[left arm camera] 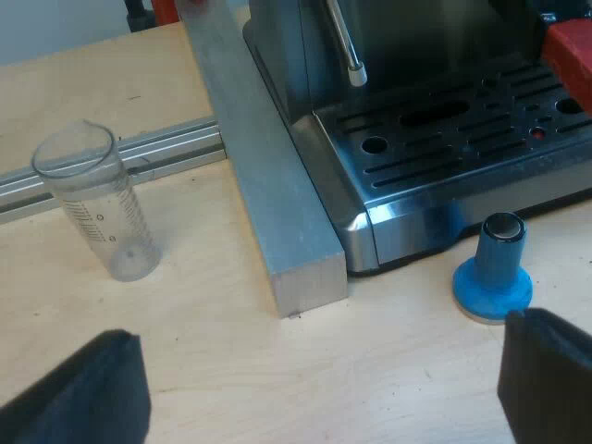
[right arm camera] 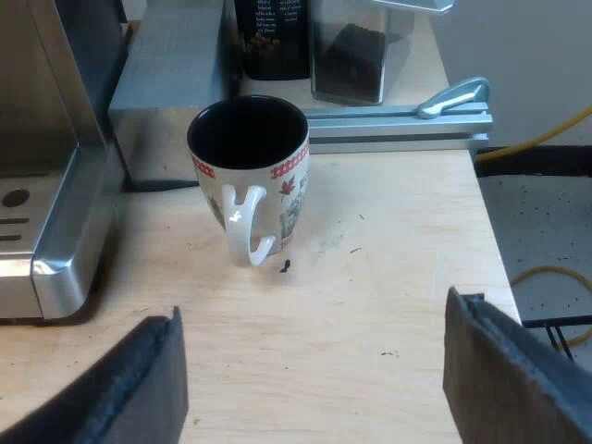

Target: Put the handle in the coffee machine

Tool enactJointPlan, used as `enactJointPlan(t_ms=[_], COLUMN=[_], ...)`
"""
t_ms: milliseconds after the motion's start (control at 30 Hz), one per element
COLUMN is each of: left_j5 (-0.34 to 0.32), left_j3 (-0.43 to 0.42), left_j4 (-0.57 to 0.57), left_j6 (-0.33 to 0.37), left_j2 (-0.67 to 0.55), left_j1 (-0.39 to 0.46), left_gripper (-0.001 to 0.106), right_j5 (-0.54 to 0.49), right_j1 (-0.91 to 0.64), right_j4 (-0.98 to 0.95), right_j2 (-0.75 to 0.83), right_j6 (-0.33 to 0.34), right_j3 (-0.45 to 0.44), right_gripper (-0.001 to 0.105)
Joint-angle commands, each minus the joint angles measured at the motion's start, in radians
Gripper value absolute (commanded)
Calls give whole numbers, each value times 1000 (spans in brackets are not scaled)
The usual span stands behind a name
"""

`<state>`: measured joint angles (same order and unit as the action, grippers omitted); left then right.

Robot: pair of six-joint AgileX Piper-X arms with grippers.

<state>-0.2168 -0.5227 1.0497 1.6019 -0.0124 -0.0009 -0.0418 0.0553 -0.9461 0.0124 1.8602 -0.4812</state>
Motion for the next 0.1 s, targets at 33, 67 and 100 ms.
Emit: enactJointPlan(t_ms=[33, 67, 100], left_j5=[4, 4, 4], left_j3=[-5, -5, -5], left_j4=[-8, -8, -8], left_j6=[10, 10, 10], left_j2=[-141, -141, -141], left_j1=[-1, -1, -1], left_gripper=[78, 78, 78], right_j5=[10, 10, 10], right_j1=[-5, -5, -5], right_j4=[2, 2, 2], right_j2=[38, 38, 38], right_j6=[-1, -1, -1], right_j3=[-2, -2, -2], right_gripper=[62, 62, 62])
